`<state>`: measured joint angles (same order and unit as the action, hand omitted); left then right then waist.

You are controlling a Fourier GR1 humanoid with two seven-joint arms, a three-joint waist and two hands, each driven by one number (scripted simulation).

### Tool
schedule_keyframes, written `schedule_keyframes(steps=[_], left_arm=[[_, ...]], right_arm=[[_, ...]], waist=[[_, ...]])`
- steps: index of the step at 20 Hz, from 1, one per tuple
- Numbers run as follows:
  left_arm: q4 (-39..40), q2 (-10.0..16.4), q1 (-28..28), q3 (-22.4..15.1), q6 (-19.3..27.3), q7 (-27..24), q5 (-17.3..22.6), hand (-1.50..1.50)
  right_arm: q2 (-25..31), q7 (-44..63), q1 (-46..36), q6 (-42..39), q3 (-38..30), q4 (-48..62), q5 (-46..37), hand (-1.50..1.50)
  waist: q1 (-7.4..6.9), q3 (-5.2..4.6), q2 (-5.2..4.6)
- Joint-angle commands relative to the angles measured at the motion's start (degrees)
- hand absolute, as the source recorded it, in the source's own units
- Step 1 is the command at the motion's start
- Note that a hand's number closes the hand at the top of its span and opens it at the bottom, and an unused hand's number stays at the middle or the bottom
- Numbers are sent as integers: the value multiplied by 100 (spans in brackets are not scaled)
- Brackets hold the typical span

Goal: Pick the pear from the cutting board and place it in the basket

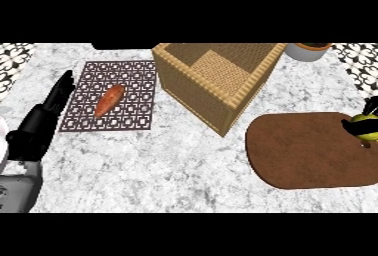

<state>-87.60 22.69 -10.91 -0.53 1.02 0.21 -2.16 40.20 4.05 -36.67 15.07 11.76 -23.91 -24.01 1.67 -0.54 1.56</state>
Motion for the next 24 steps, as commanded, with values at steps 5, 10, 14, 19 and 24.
schedule_keyframes(steps=[5,10,14,19,24], left_arm=[[-41,24,153,67,-13,63,26,0],[-76,128,187,229,-123,-30,134,0],[-272,147,141,239,-220,147,225,0],[-321,-176,140,-36,27,117,-110,0],[-449,-213,70,-20,-127,165,-30,0]], right_arm=[[-519,604,-991,1308,-602,-1889,526,150],[-353,1834,-1379,1021,-172,-3328,148,150],[-340,2942,-1920,356,33,-4381,104,150],[-431,4316,-2347,-352,52,-5270,119,150],[-978,5028,-3309,-866,176,-4642,-127,150]], waist=[[169,19,91],[161,18,42],[45,30,1],[-94,47,-97],[-242,48,-139]])
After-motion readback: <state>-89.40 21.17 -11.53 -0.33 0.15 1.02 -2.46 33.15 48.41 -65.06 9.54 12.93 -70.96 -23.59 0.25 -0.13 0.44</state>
